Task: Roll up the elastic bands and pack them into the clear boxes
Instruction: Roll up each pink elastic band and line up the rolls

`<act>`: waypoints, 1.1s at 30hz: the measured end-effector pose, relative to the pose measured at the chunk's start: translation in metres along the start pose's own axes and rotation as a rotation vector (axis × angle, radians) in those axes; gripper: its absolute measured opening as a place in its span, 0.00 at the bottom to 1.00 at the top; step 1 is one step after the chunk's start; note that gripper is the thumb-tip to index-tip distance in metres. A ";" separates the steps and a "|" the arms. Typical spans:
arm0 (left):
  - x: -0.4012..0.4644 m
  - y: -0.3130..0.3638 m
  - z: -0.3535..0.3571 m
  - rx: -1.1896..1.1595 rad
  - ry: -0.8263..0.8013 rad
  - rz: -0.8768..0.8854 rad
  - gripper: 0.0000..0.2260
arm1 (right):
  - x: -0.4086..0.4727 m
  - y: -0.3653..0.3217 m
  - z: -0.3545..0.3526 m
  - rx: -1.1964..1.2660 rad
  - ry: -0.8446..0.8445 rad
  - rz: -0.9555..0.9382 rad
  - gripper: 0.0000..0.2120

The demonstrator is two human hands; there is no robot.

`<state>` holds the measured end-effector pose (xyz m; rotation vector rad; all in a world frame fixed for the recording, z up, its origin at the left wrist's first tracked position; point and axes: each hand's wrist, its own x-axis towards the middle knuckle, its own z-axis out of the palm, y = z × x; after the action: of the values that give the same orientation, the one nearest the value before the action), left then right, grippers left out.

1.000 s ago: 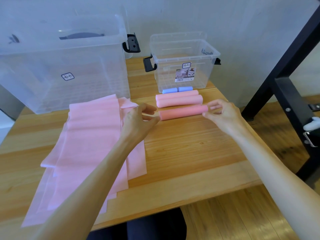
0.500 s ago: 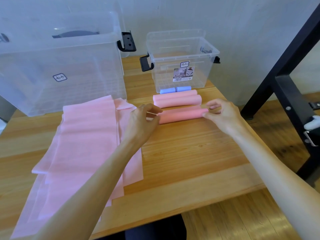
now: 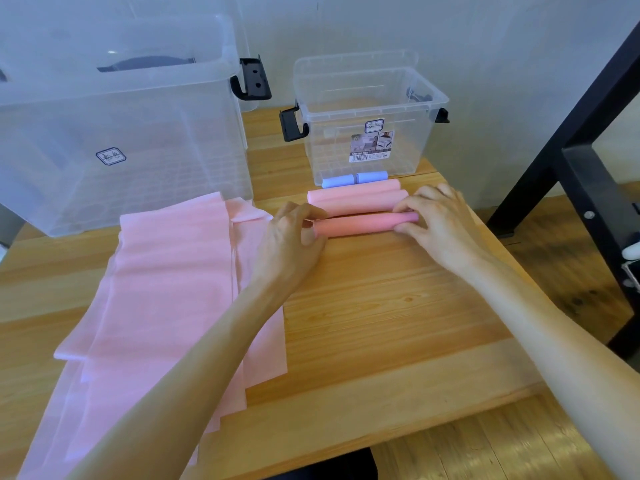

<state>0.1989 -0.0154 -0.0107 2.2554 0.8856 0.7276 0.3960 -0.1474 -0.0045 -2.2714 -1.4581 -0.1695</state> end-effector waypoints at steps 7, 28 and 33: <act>-0.018 0.014 -0.008 -0.228 -0.224 -0.256 0.04 | -0.018 -0.008 -0.024 0.123 -0.221 0.091 0.04; -0.027 0.046 -0.008 -0.919 -0.525 -0.524 0.10 | -0.045 -0.032 -0.038 0.932 -0.133 0.503 0.25; -0.016 0.035 -0.012 -0.898 -0.541 -0.499 0.07 | -0.022 -0.007 -0.036 1.265 -0.339 0.496 0.27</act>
<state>0.1952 -0.0437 0.0169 1.2499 0.6229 0.1798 0.3844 -0.1789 0.0226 -1.4761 -0.6674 1.0235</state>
